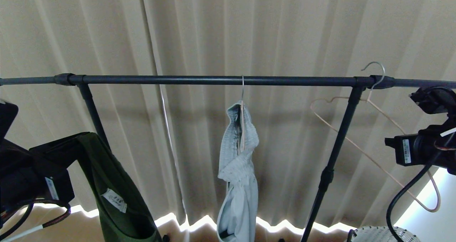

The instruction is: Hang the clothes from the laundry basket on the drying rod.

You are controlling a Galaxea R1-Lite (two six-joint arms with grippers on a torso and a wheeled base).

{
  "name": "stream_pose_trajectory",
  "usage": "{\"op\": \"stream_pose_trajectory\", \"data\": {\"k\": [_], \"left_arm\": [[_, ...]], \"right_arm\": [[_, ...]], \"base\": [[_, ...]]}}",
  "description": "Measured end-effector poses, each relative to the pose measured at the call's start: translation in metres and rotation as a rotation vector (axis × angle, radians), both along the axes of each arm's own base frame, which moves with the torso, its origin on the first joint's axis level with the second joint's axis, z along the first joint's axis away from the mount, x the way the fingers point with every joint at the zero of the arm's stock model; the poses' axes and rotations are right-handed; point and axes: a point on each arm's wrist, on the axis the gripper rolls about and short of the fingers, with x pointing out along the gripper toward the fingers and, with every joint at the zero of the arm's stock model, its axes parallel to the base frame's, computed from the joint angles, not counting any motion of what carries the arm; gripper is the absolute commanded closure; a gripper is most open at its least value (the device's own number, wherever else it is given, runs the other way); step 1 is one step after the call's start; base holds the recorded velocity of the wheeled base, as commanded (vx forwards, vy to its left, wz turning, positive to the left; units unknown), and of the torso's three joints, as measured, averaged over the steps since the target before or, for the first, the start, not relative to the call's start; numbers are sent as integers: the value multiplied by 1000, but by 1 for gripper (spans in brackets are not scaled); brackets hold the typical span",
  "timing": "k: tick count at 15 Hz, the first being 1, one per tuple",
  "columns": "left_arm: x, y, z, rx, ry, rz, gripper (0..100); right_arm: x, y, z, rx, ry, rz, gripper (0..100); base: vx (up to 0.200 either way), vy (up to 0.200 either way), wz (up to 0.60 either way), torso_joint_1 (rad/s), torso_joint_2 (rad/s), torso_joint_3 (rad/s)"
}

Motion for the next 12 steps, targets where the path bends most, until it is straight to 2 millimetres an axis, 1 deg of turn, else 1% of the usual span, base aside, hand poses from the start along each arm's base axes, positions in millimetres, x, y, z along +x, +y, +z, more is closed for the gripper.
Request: {"op": "stream_pose_trajectory", "data": {"k": [3,9,12], "left_arm": [[0,0,-1,2,3,1,100],[-1,1,-3,6,9,4,100],[-1,1,-3,3,10,6,100]], "right_arm": [[-13,-2,6,5,-35,0,100],[-46,-7,4,7,-71,1,100],[-59,-9,6,6,-92,0,100]], "base": [[0,0,0,0,0,0],[0,0,0,0,0,0],[-200,0,0,10,4,1]]}}
